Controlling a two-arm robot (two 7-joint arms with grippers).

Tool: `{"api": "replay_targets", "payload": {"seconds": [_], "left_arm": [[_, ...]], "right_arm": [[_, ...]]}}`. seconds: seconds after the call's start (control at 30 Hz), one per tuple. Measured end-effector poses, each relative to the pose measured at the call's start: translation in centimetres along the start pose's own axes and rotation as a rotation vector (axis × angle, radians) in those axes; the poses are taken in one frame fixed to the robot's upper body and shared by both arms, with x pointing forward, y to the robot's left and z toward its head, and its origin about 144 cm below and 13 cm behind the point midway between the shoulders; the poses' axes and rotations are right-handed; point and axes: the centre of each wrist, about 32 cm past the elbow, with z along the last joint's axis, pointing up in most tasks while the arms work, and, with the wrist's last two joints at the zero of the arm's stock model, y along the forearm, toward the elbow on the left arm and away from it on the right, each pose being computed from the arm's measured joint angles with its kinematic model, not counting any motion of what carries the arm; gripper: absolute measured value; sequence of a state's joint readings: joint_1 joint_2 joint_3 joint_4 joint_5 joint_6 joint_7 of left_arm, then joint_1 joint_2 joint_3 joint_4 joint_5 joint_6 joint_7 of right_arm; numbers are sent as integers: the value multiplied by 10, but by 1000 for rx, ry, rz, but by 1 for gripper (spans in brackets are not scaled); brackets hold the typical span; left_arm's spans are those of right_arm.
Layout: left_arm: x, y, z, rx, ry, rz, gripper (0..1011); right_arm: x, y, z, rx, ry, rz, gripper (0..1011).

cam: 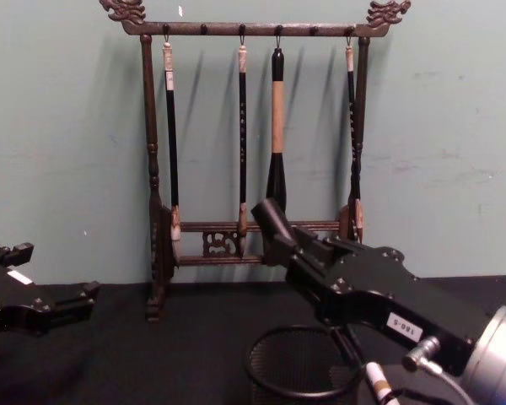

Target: Pick up the water-based marker from the table and place it into the pen holder.

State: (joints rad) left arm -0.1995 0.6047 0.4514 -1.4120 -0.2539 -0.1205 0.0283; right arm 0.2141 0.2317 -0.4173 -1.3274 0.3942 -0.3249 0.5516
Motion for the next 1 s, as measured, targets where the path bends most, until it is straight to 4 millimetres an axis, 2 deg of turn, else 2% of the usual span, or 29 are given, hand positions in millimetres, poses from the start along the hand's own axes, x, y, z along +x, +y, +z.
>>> {"api": "replay_targets", "payload": {"seconds": [1.0], "left_arm": [[0, 0, 0, 0, 0, 0, 1001]], "right_arm": [[-8, 11, -11, -42, 7, 18, 241]]}}
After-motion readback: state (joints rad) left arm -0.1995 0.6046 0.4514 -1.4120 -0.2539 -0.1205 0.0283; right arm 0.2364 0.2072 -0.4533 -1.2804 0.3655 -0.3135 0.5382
